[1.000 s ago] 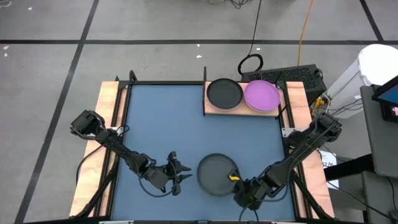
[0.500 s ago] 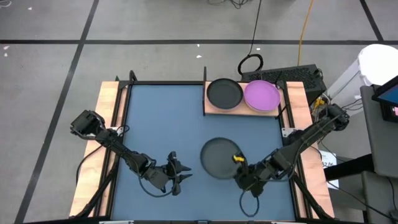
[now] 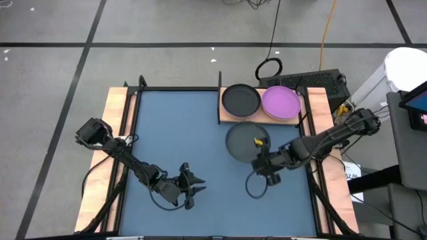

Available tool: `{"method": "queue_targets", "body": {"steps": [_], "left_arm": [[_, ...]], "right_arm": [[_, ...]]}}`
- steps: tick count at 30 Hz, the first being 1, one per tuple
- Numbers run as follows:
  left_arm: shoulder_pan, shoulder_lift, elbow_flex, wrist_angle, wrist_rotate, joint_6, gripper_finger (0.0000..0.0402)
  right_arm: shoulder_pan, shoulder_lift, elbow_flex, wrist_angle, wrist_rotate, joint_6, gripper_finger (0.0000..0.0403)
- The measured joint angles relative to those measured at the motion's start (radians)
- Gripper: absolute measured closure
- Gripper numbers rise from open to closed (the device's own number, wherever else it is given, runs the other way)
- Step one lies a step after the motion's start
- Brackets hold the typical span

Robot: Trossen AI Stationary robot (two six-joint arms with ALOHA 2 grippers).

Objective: Place and stack plates onto a shelf
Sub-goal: Stack the black plate on top of the purple plate on the shelf

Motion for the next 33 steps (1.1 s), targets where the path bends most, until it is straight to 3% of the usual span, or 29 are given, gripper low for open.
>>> {"method": "queue_targets", "body": {"steps": [11, 33], "left_arm": [[0.000, 0.000, 0.000, 0.000, 0.000, 0.000, 0.0284], [0.000, 0.000, 0.000, -0.003, 0.000, 0.007, 0.0284]], "right_arm": [[-0.202, -0.097, 0.000, -0.102, 0.000, -0.024, 0.0403], [-0.656, -0.184, 0.001, -0.227, -0.001, -0.278, 0.0403]]}}
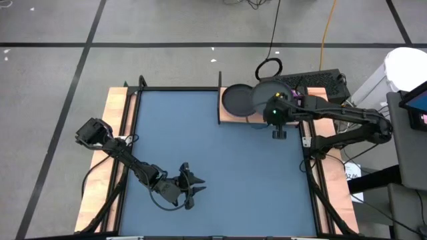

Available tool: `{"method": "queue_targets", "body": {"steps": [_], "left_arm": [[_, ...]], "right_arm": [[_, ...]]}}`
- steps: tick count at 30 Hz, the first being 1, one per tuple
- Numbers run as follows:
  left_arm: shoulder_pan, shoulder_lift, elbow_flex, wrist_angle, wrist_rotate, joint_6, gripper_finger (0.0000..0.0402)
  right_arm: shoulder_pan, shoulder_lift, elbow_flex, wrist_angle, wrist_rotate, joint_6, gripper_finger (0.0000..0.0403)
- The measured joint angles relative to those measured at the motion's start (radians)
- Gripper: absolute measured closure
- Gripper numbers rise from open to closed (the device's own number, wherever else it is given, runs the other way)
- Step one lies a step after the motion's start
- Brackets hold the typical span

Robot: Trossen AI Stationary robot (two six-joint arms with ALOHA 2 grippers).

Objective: Place and stack plates onto a shelf
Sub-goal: Stack the black plate on top of the purple plate on the shelf

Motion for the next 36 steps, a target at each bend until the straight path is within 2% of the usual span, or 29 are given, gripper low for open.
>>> {"method": "queue_targets", "body": {"steps": [3, 8, 16, 31, 36], "left_arm": [[0.000, 0.000, 0.000, 0.000, 0.000, 0.000, 0.0284], [0.000, 0.000, 0.000, 0.000, 0.000, 0.000, 0.0284], [-0.004, 0.000, 0.000, 0.000, 0.000, -0.003, 0.0284], [-0.012, 0.000, 0.000, 0.000, -0.009, -0.007, 0.0284], [-0.013, 0.000, 0.000, 0.001, -0.025, -0.007, 0.0284]], "right_arm": [[-0.048, 0.000, 0.000, -0.001, -0.001, -0.023, 0.0403], [-0.113, 0.000, 0.000, -0.002, -0.059, -0.036, 0.0403], [-0.176, 0.000, -0.009, 0.004, -0.076, 0.032, 0.0403], [-0.256, -0.067, -0.214, 0.161, -0.068, 0.034, 0.0402], [-0.278, -0.067, -0.236, 0.166, -0.024, 0.017, 0.0402]]}}
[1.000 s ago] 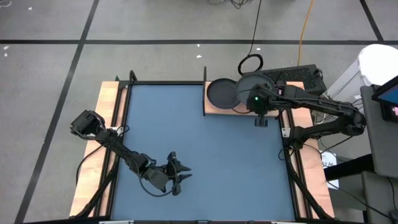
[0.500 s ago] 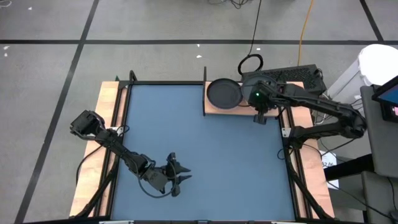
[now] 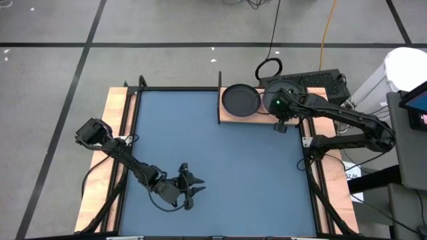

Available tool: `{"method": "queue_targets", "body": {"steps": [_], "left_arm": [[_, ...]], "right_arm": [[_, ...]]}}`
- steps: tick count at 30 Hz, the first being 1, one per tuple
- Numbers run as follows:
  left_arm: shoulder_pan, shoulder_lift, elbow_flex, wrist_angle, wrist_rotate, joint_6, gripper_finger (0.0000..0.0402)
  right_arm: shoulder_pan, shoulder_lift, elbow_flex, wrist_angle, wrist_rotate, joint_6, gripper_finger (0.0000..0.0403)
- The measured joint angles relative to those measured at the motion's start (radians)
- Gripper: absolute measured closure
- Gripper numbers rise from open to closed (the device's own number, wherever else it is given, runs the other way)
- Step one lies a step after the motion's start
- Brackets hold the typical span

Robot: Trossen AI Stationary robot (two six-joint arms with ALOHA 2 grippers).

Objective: Place and stack plates onto a shelf
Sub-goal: Stack the black plate on top of the purple plate on the shelf

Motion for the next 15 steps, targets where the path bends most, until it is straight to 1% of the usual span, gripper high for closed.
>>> {"method": "queue_targets", "body": {"steps": [15], "left_arm": [[0.000, 0.000, 0.000, 0.000, -0.001, 0.000, 0.0284]], "right_arm": [[-0.013, 0.000, -0.076, 0.068, -0.002, -0.012, 0.0401]]}}
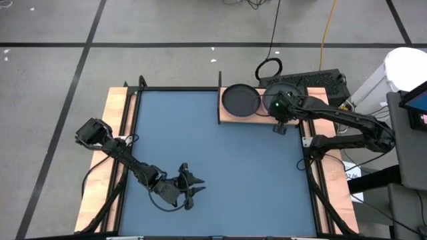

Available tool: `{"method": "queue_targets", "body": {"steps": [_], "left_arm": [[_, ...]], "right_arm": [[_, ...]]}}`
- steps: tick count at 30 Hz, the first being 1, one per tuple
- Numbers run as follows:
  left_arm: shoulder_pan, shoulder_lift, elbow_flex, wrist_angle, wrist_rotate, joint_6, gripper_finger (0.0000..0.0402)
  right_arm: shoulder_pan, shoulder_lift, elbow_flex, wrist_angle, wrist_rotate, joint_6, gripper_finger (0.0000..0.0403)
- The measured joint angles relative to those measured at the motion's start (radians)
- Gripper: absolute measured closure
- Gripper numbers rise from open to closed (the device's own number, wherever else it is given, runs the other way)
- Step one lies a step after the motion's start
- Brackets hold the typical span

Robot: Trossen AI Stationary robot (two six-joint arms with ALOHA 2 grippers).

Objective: Place and stack plates onto a shelf
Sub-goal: Stack the black plate on top of the purple plate on the shelf

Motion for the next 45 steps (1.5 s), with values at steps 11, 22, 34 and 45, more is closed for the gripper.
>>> {"method": "queue_targets", "body": {"steps": [11, 22, 34, 45], "left_arm": [[0.000, 0.000, 0.000, 0.000, 0.000, 0.000, 0.0284], [0.000, 0.000, 0.000, 0.000, 0.000, 0.000, 0.0284], [0.001, 0.000, 0.000, -0.001, -0.001, 0.009, 0.0284], [0.001, 0.000, 0.000, -0.009, -0.001, 0.008, 0.0284]], "right_arm": [[0.000, 0.000, -0.044, 0.050, -0.027, 0.000, 0.0401], [0.000, 0.000, -0.044, 0.085, -0.019, -0.018, 0.0401], [0.000, 0.000, -0.044, 0.107, -0.019, -0.023, 0.0401], [0.001, 0.000, -0.044, 0.091, 0.059, 0.024, 0.0362]]}}
